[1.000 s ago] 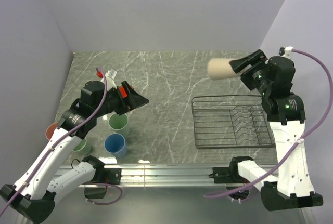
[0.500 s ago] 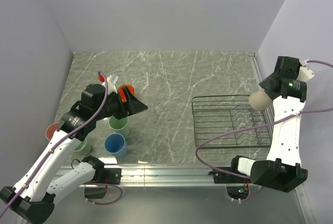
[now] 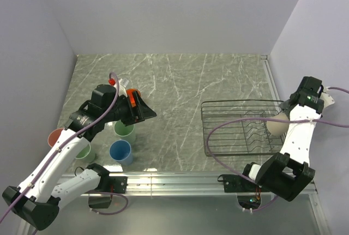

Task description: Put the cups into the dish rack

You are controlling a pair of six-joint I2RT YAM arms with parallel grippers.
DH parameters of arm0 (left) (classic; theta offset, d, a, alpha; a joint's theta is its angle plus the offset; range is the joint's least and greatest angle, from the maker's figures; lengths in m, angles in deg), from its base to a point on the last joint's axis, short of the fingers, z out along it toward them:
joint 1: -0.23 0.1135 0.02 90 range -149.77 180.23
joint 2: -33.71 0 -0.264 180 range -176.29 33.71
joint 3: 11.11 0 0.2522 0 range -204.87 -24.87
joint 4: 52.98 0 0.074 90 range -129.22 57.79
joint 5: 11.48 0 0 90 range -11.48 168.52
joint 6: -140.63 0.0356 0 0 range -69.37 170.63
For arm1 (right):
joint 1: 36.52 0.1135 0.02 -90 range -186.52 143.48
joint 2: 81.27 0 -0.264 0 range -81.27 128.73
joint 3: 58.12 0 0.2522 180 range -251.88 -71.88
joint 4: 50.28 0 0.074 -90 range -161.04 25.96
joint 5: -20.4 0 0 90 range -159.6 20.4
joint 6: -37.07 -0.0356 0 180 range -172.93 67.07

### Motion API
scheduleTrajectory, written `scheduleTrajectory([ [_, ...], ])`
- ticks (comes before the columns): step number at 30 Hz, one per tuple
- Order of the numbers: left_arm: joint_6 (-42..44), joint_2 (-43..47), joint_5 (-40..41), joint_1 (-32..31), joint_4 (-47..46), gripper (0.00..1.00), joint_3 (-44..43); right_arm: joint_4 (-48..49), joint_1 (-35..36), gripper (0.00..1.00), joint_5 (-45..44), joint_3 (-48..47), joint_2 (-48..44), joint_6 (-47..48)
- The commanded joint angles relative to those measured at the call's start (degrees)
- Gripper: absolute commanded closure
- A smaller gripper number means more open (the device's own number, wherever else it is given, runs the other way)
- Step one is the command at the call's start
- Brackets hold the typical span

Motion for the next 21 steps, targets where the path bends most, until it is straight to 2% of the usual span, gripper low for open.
scheduleTrajectory([
  [1, 1.62, -0.81, -1.35, -0.2, 0.79, 0.24, -4.09, 7.02, -2.8, 1.0, 5.07, 0.73, 1.49, -0.75],
  [7, 1.62, -2.22, -0.38, -0.11, 1.93, 0.25, -5.59, 9.75, -7.02, 1.0, 11.74, 1.7, 5.53, -1.98],
  [15, 0.39, -2.4, 0.06, -0.11, 0.88, 0.25, -4.36, 10.9, -7.91, 1.0, 16.24, 3.19, 9.49, -1.81],
  [19, 0.22, -2.66, 0.23, -0.2, 0.26, 0.25, -3.74, 10.9, -7.82, 0.5, 15.98, 3.54, 9.4, -1.63],
  [20, 0.13, -2.84, 0.23, -0.11, -0.09, 0.25, -3.48, 10.9, -7.82, 0.29, 15.63, 3.28, 9.14, -1.45],
  [21, 0.04, -2.92, 0.14, -0.11, -0.35, 0.25, -3.3, 10.73, -7.82, 0.18, 15.28, 2.93, 9.23, -1.37],
])
